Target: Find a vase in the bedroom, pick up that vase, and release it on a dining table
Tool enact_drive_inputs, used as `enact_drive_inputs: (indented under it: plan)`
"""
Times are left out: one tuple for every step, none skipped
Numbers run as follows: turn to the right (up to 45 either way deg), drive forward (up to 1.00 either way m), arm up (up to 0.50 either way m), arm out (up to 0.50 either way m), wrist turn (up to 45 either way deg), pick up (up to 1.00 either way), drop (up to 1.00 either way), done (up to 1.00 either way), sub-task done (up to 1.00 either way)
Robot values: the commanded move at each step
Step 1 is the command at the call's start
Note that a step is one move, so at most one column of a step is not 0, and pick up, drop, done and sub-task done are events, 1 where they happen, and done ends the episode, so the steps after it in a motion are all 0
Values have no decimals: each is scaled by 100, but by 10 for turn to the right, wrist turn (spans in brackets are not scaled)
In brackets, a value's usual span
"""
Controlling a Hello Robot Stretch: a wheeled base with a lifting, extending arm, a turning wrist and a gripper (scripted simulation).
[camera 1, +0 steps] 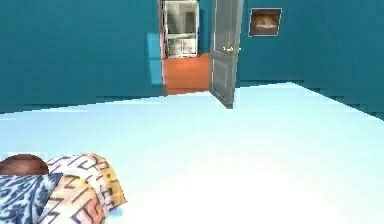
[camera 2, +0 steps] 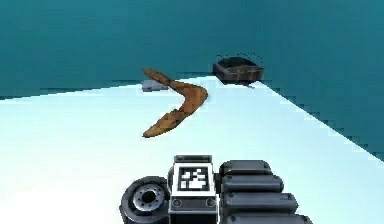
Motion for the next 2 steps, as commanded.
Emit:
enact_drive_inputs:
  plan:
    - [0,100,0,0,0,0,0,0,0]
    - [0,100,0,0,0,0,0,0,0]
